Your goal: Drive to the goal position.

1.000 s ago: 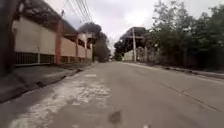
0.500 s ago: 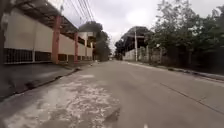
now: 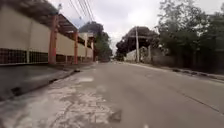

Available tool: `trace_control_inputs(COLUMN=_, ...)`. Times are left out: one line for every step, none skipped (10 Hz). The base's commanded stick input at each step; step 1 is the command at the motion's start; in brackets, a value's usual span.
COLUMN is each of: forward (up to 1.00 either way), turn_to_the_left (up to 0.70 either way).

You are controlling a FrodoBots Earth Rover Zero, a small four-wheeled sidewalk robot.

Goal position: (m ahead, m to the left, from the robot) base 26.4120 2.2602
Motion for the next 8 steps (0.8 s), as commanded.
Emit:
trace_control_inputs(forward=0.85, turn_to_the_left=0.02)
trace_control_inputs(forward=0.85, turn_to_the_left=0.0)
trace_control_inputs(forward=0.85, turn_to_the_left=0.0)
trace_control_inputs(forward=0.85, turn_to_the_left=0.0)
trace_control_inputs(forward=0.85, turn_to_the_left=0.0)
trace_control_inputs(forward=0.85, turn_to_the_left=0.04)
trace_control_inputs(forward=0.85, turn_to_the_left=0.06)
trace_control_inputs(forward=0.85, turn_to_the_left=0.01)
